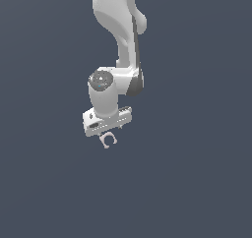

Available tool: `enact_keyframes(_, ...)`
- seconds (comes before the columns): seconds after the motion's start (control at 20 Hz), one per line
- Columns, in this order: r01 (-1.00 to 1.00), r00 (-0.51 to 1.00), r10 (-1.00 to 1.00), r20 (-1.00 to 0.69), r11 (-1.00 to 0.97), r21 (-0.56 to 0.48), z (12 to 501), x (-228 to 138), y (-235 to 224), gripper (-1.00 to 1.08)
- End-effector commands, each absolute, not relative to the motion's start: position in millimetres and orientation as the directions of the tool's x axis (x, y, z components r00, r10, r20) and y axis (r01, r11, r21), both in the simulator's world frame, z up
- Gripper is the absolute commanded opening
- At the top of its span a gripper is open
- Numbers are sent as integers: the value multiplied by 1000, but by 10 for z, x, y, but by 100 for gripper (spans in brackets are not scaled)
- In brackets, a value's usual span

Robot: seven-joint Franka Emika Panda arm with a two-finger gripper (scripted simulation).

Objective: Pick up the object and move it to a goal position.

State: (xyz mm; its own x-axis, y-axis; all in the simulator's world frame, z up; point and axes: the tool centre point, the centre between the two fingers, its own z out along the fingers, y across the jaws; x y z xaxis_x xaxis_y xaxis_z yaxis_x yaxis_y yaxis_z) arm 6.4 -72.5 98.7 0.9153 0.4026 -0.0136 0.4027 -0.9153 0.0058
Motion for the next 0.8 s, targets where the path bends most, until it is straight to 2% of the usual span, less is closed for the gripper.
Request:
enact_keyframes(0.0,445,896,445,-10,-896,4,912,80,-778,100)
enact_keyframes(0.75,536,844,536,-1,-844,0,728,107,-908,100)
